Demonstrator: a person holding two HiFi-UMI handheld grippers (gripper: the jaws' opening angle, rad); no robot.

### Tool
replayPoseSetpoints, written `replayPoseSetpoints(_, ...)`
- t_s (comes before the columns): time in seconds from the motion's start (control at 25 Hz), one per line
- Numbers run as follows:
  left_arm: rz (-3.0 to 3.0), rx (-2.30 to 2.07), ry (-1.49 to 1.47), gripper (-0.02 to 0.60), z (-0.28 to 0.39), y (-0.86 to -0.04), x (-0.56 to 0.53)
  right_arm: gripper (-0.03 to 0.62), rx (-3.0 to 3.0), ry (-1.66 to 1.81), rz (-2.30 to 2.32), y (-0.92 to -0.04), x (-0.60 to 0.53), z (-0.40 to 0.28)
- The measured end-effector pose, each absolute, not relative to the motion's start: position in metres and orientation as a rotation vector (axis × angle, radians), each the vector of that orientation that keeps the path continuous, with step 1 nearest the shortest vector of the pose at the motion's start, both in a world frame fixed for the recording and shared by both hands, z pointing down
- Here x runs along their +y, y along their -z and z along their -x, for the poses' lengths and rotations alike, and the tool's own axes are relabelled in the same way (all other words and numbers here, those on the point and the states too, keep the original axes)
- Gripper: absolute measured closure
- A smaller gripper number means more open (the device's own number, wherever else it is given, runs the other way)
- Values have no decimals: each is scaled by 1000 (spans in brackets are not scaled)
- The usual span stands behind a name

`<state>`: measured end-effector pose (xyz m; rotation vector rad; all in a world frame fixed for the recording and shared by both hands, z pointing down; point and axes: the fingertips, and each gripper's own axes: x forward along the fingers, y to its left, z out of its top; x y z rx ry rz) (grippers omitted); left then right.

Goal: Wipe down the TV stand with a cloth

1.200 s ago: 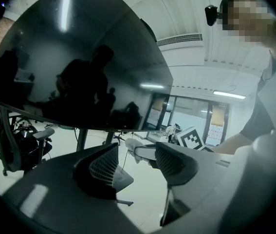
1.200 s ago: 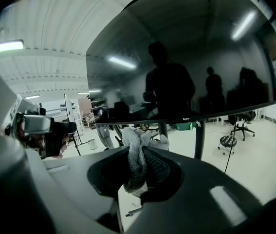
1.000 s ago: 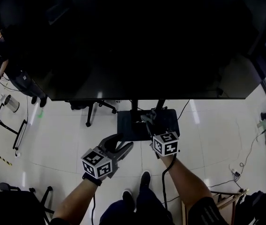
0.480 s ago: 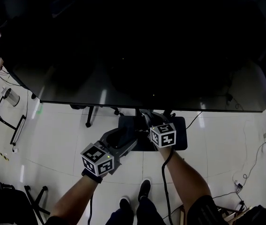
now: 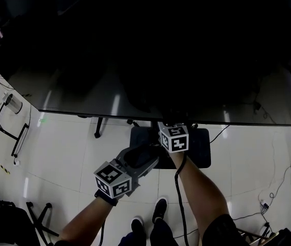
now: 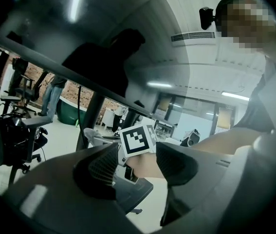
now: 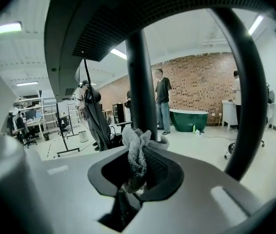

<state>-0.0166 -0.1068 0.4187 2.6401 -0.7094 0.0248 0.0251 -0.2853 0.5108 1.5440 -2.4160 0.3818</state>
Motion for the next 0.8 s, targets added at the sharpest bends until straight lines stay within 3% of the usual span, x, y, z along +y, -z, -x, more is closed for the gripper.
replayPoseSetpoints(0.8, -2596, -729, -41, 316, 6, -484, -132, 543, -2379, -544, -1378, -614, -314, -25)
